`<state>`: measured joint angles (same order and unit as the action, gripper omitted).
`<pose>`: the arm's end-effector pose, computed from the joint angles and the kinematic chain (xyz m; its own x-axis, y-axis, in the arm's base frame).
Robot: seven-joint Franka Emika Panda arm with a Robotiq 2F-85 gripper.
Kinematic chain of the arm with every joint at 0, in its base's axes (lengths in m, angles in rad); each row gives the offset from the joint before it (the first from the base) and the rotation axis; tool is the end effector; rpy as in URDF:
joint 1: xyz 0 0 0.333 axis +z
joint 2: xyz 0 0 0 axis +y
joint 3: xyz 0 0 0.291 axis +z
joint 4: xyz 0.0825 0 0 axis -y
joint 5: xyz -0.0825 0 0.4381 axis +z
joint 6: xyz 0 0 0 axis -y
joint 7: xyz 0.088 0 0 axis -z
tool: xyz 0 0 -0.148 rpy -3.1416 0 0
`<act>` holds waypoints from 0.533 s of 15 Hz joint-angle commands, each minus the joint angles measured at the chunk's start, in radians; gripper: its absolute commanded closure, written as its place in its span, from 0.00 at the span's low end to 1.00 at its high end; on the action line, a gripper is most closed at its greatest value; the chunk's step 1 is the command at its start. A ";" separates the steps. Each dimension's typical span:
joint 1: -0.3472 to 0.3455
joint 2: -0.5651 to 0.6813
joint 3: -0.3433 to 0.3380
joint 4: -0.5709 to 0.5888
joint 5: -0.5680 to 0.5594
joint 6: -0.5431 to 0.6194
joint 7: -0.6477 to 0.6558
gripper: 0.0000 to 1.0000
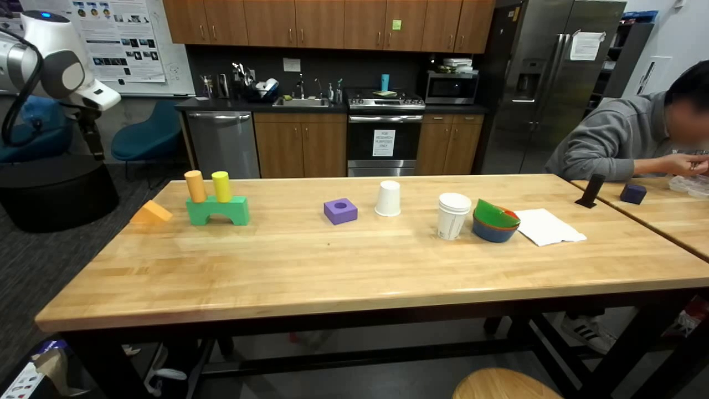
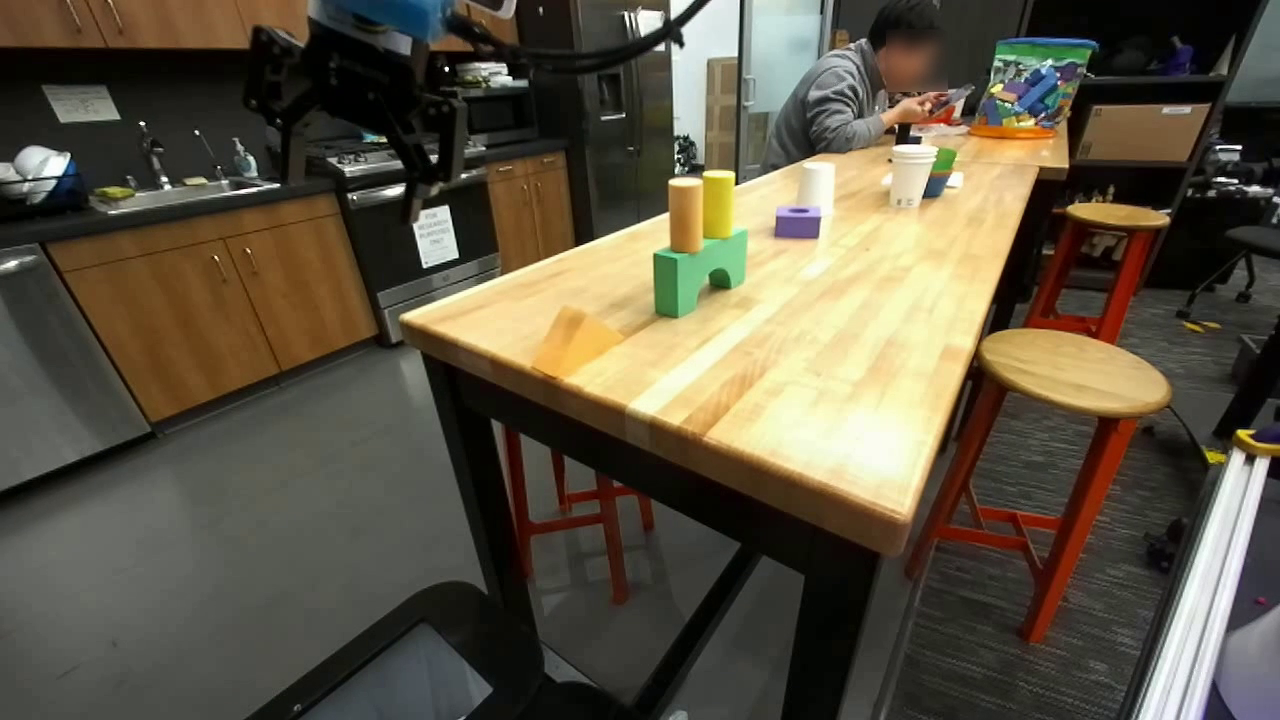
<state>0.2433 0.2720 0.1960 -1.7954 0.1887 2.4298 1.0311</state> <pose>0.6492 0.3046 0.3520 0.7474 -0.6643 -0.0113 -0.6116 -0.6812 -0.4024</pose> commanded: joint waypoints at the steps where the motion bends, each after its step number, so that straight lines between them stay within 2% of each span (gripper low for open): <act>1: 0.023 -0.030 -0.019 -0.047 -0.003 0.024 0.035 0.00; 8: 0.022 -0.072 -0.023 -0.124 -0.004 0.047 0.065 0.00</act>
<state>0.2523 0.2581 0.1904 -1.8535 0.1884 2.4615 1.0621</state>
